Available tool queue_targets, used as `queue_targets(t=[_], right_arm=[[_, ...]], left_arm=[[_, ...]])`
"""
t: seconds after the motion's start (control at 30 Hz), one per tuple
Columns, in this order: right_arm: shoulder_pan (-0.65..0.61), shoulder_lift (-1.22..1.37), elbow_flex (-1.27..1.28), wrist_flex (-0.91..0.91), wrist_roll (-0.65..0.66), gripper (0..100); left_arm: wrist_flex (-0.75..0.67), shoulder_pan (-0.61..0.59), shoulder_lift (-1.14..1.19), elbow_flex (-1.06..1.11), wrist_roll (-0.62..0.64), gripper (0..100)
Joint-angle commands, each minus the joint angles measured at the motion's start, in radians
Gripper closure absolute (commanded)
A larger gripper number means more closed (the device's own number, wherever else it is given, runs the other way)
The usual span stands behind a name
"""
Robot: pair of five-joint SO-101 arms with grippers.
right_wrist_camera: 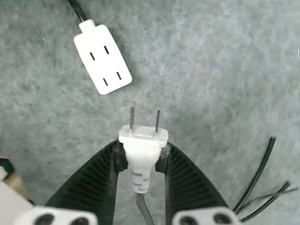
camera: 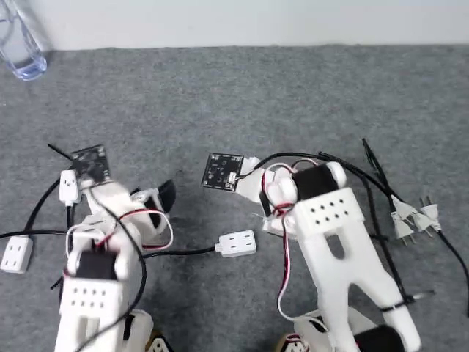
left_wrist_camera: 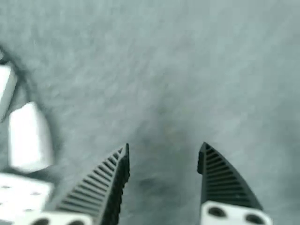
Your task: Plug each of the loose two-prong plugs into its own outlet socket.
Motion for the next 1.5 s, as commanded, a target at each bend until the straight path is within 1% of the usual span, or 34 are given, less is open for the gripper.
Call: queue_targets(t=[0.0,0.13,0.23,0.37,0.43,0.5,0.63,0.77,0.9,1.1,1.3,1.47], right_arm=[[0.001,-0.085,-0.026,0.027,-0.074,99.1],[-0.005,-0.120,-0.025,0.019,-0.117,99.1],[-0.033,-0.111,-0.015,-0.010,-0.135,99.1],[-0.041,-0.071,0.060,-0.120,-0.135,99.1],[-0.039,-0.044,0.110,-0.194,-0.133,99.1],[-0.041,-0.016,0.152,-0.255,-0.129,99.1],[-0.042,0.007,0.181,-0.334,-0.103,99.1],[-0.071,0.005,0.180,-0.361,-0.100,99.1],[-0.124,0.005,0.152,-0.351,-0.104,99.1],[-0.147,0.005,0.084,-0.291,-0.106,99.1],[-0.150,0.005,0.015,-0.219,-0.109,99.1],[-0.151,0.005,-0.005,-0.197,-0.130,99.1]], left_arm=[[0.018,0.135,-0.270,0.047,0.293,77],[0.012,0.311,-0.468,0.220,0.522,77],[-0.014,0.405,-0.609,0.312,0.612,77],[-0.018,0.483,-0.760,0.395,0.626,77],[-0.017,0.531,-0.743,0.400,0.624,77],[-0.021,0.554,-0.730,0.400,0.624,77],[-0.021,0.557,-0.730,0.400,0.624,77],[-0.017,0.557,-0.730,0.406,0.624,77],[-0.015,0.545,-0.730,0.417,0.623,77],[-0.015,0.459,-0.730,0.444,0.582,77],[-0.008,0.460,-0.730,0.467,0.582,77],[-0.011,0.456,-0.730,0.469,0.582,77]])
